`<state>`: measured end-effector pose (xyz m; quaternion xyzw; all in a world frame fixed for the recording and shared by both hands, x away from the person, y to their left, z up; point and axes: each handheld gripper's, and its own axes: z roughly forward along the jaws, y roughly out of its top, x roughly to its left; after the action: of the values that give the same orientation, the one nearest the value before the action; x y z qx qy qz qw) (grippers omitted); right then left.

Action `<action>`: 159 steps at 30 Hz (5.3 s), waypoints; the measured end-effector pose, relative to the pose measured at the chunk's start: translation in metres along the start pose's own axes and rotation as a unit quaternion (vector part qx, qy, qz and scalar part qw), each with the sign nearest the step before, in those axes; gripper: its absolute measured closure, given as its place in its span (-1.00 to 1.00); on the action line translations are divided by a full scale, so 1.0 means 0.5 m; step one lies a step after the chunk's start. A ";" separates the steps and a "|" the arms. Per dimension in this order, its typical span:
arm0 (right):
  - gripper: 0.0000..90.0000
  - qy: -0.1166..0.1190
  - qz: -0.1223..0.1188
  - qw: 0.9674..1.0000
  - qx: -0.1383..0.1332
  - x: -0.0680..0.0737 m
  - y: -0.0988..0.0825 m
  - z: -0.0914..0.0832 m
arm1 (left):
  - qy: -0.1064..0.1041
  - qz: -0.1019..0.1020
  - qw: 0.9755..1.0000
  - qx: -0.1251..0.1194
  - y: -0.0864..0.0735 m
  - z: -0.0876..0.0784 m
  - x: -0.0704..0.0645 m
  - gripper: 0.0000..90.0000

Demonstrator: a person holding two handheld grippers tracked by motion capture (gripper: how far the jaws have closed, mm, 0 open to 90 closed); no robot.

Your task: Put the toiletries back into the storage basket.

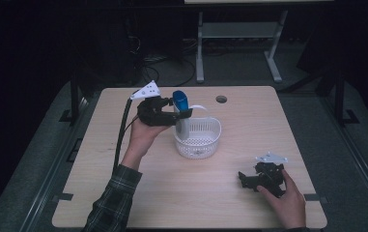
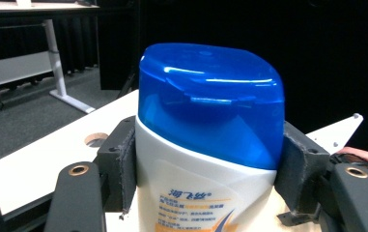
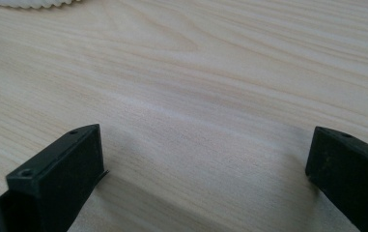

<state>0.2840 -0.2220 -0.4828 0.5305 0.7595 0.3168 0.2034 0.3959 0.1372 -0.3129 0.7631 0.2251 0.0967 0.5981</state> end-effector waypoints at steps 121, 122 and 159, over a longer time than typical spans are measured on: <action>-1.00 0.000 0.001 1.000 0.000 0.000 0.000 0.000 | 0.077 0.023 0.988 0.129 -0.149 -0.075 -0.010 -0.69; -1.00 0.000 0.001 1.000 0.000 0.000 0.000 0.000 | 0.079 0.026 0.988 0.130 -0.151 -0.081 -0.011 -0.69; -1.00 -0.001 0.000 1.000 0.000 0.000 0.000 0.000 | 0.148 -0.008 0.969 0.198 -0.346 -0.259 -0.037 -0.68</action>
<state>0.2841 -0.2220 -0.4829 0.5309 0.7593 0.3164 0.2036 0.2861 0.2732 -0.4417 0.8418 0.3313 0.1572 0.3960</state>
